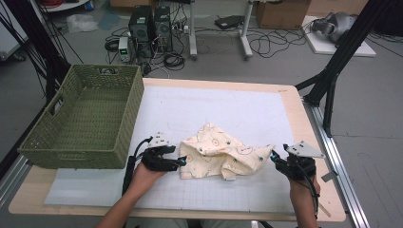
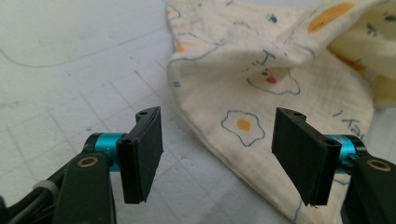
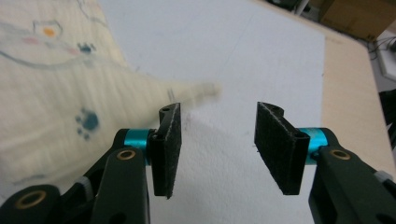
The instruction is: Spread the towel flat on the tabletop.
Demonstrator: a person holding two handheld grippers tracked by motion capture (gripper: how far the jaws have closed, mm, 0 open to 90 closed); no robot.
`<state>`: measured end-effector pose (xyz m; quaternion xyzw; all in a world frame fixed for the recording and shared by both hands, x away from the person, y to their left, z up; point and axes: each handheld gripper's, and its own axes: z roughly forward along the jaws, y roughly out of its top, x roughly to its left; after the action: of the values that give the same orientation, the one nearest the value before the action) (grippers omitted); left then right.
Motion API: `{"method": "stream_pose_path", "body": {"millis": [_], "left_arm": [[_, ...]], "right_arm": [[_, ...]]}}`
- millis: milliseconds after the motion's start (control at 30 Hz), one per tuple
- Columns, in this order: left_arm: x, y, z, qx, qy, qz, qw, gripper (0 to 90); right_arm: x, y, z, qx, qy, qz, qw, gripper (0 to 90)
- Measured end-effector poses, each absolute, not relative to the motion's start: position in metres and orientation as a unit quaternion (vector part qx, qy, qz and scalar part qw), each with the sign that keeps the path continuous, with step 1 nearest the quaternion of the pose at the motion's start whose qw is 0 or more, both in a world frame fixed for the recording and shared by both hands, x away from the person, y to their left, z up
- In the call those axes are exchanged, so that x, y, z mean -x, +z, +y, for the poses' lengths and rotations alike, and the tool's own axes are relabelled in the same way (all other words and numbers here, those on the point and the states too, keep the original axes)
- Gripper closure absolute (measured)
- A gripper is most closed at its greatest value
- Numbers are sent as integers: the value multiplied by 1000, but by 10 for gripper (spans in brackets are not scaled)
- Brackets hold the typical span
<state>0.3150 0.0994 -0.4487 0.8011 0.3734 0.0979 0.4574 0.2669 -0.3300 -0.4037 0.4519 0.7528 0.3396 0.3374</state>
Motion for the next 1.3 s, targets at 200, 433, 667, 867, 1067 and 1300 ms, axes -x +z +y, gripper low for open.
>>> {"method": "stream_pose_path", "body": {"millis": [200,433,667,867,1067,1300], "left_arm": [[-313,-451,85,-822,120,358,427,378],[-312,-451,88,-827,149,351,413,587],[-310,-450,92,-831,121,337,425,860],[-305,-448,110,-830,105,342,429,866],[-294,-445,130,-824,99,355,431,866],[-284,-443,140,-822,89,356,436,865]], "right_arm": [[-267,-393,-325,-455,370,736,339,472],[-302,-413,-296,-426,368,782,269,466],[-343,-429,-258,-386,353,829,200,493],[-366,-440,-231,-358,332,858,159,564],[-383,-437,-219,-343,307,867,193,877],[-411,-432,-202,-361,260,856,263,881]]}}
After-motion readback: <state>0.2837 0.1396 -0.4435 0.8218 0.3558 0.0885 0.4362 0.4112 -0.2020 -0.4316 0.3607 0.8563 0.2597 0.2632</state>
